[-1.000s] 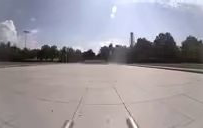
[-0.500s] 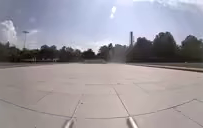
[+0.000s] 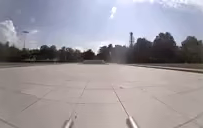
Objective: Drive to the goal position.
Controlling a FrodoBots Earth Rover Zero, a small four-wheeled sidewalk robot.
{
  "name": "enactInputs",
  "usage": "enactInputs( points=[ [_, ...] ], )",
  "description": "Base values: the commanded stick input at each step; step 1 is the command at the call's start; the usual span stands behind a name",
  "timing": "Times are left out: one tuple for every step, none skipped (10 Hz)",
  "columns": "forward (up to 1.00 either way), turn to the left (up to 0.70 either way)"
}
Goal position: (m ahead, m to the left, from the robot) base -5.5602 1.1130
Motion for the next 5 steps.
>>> enactInputs(
  points=[
    [0.70, 0.02],
    [0.70, 0.03],
    [0.70, 0.03],
    [0.70, 0.02],
    [0.70, 0.02]
  ],
)
